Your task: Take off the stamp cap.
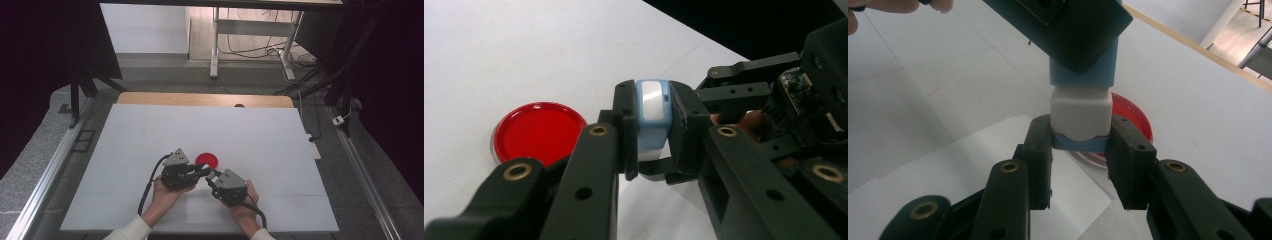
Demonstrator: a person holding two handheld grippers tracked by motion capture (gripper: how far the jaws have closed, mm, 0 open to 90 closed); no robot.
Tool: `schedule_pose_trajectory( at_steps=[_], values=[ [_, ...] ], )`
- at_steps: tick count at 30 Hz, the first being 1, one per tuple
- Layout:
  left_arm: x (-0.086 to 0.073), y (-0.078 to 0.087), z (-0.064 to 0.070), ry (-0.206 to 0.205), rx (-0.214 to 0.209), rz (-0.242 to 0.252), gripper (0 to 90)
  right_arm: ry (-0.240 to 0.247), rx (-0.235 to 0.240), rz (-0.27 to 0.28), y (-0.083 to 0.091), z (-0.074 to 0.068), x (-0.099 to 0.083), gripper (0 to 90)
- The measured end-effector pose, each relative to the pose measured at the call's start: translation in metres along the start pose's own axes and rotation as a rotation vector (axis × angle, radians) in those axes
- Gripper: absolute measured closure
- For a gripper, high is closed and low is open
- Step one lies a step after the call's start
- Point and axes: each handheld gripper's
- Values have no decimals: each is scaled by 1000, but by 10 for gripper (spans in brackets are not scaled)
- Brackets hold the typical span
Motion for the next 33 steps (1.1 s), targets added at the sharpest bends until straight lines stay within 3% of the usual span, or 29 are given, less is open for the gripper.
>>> schedule_pose_trajectory(
  at_steps=[14,21,33],
  values=[
    [0,2,-2,-2,-21,-1,755,58,-55,-6,4,-3,0,650],
    [0,1,-2,2,-26,1,755,58,-34,-12,4,-2,1,646],
    [0,4,0,3,-40,13,756,67,-43,4,6,-3,2,628]
  ],
)
Point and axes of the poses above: each handheld gripper's, and its own axes: y roughly backward along the jaws, x roughly out of its top, z roughly to its right, and after that the axes turned 12 degrees about -z, right-handed
